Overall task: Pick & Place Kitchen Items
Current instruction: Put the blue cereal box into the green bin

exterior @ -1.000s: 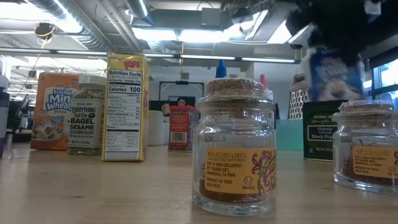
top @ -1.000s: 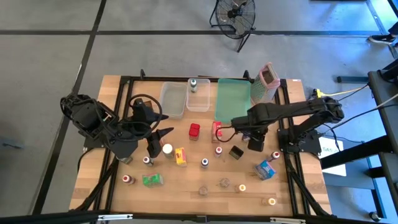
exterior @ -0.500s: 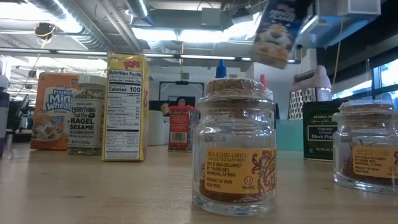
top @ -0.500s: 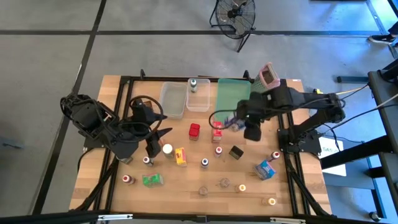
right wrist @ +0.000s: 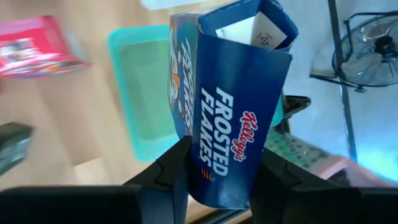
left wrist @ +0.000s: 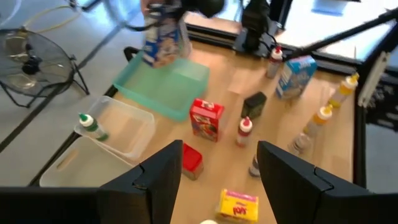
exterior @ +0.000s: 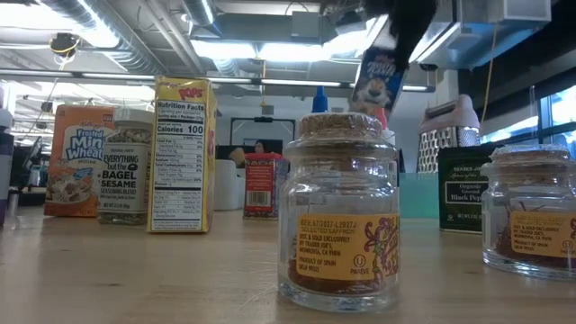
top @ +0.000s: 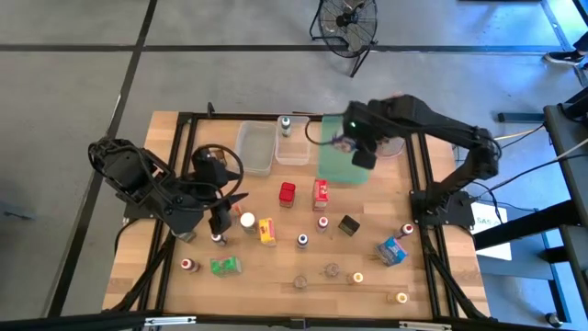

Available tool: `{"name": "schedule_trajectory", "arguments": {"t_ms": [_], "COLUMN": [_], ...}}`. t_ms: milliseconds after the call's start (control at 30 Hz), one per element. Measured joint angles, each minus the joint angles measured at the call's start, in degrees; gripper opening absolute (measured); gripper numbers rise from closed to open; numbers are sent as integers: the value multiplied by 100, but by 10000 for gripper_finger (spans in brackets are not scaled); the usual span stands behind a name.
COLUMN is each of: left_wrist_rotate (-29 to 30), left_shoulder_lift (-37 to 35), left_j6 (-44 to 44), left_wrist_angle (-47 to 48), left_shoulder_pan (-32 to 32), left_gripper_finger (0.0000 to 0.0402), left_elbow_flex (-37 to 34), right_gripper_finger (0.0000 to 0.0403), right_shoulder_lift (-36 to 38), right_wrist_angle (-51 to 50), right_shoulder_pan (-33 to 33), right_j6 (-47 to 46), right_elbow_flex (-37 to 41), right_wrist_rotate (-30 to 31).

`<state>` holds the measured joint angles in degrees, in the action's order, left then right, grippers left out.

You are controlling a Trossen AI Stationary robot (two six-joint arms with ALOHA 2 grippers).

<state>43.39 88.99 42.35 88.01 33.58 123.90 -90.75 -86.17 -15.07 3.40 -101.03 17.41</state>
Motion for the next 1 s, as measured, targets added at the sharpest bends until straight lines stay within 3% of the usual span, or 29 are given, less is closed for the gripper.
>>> {"name": "schedule_trajectory", "arguments": {"t_ms": [167,533,1000], "left_wrist_rotate": [-299,-454,-452], "left_shoulder_lift": [0,0,0], "left_j6": [-157,-158,-208], "left_wrist_angle": [31,188,204], "left_shoulder_pan": [0,0,17], "left_gripper_finger": [202,202,203], "left_elbow_flex": [0,0,0], "right_gripper_finger": [124,124,124], "right_shoulder_lift": [-526,-1705,-2082], "right_wrist_angle": [375,1016,1222], "right_shoulder_pan": [-620,-1377,-1755], "right_j6": [646,1394,1508], "right_elbow_flex": [0,2,4], "right_wrist_rotate": [-351,-391,-246]}}
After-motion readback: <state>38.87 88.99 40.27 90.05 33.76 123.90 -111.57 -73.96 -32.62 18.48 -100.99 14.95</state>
